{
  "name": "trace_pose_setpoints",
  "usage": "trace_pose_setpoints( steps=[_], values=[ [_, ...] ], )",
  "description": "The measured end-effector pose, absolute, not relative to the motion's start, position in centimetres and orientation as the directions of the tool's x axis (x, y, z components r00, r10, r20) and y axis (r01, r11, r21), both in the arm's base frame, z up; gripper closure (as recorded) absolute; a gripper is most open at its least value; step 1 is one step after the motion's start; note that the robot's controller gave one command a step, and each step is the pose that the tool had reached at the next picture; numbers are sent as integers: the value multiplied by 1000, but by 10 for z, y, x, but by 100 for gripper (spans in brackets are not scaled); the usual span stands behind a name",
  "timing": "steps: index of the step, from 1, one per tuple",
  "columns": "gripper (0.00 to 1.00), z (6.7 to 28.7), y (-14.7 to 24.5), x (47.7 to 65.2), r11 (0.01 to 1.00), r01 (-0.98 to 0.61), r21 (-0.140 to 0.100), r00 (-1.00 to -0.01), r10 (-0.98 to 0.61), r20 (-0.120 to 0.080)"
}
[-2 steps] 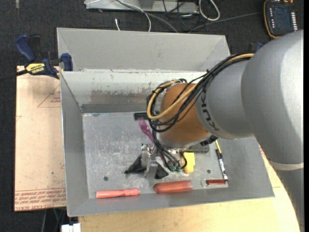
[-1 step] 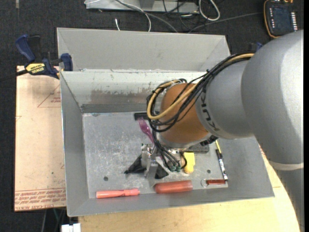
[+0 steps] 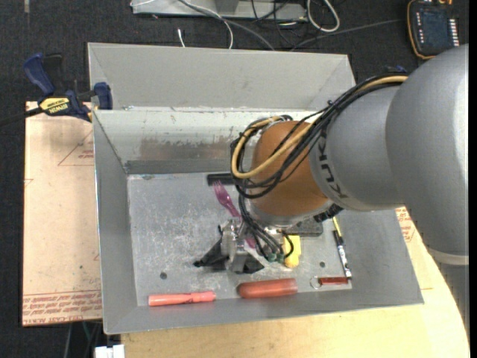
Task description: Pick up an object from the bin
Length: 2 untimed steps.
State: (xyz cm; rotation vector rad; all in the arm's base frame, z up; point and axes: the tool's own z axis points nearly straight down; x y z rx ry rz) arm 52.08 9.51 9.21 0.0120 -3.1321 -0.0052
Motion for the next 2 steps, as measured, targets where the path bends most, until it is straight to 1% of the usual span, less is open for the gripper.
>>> trace_pose_setpoints(
  steps=[1, 2],
  values=[
    [100, 126, 95, 522, 1000, -8, 5, -1000, -8, 5],
    [100, 152, 96, 524, 1000, -8, 6, -1000, -8, -1]
  ],
)
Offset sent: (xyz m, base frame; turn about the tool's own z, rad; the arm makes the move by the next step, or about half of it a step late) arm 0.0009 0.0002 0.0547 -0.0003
